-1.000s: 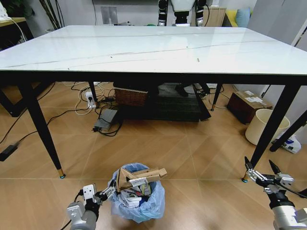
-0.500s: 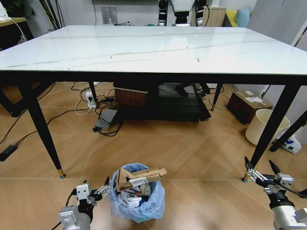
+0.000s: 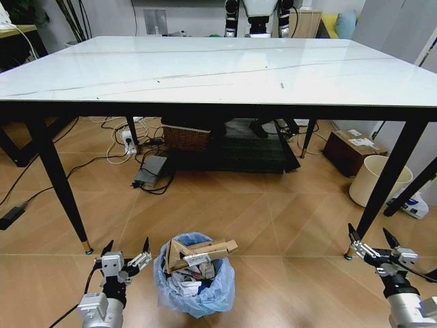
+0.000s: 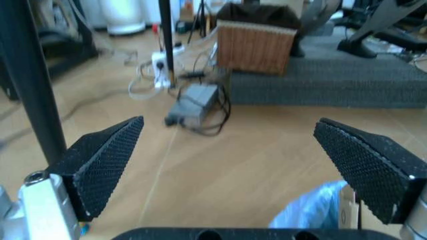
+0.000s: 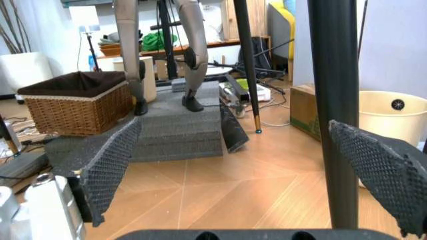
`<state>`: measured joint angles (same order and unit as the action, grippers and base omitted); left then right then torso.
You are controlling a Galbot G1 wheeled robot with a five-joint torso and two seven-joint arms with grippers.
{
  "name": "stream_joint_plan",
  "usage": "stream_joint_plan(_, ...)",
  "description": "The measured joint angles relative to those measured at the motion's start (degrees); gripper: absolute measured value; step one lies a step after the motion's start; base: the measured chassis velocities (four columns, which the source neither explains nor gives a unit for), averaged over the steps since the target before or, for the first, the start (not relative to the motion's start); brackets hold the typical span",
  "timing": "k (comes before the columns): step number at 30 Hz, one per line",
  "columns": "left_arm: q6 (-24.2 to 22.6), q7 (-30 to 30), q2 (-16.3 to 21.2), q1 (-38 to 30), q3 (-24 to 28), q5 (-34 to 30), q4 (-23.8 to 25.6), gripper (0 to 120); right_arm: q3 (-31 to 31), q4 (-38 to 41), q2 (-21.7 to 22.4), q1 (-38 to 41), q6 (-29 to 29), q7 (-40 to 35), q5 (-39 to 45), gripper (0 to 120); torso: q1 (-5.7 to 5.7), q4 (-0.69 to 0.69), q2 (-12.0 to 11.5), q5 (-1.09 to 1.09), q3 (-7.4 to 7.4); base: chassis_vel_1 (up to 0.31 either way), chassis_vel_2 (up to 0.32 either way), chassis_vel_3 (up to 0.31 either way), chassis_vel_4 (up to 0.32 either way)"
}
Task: Pick up the trash bin and place the trash from the table into it.
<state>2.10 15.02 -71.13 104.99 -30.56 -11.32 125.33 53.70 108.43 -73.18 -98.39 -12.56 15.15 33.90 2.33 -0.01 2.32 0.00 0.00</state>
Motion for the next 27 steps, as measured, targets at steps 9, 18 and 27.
stream_joint_plan(9,3.25,-0.28,-1.21,-0.94,-1.11,2.78,-1.27,100,0.00,0.00,0.00,0.00,0.00,0.00,0.00,100,0.00,0.00,0.00,-0.01,0.00,0.000,0.000,0.000,0.000)
stream_joint_plan(18,4.13,-0.47,-1.56,-0.60,-1.30,4.87,-1.16,100,0.00,0.00,0.00,0.00,0.00,0.00,0.00,100,0.00,0.00,0.00,0.00,0.00,0.000,0.000,0.000,0.000)
stream_joint_plan(27,4.13,-0.47,-1.57,-0.58,-1.26,4.84,-1.12,100,0.00,0.00,0.00,0.00,0.00,0.00,0.00,100,0.00,0.00,0.00,0.00,0.00,0.000,0.000,0.000,0.000)
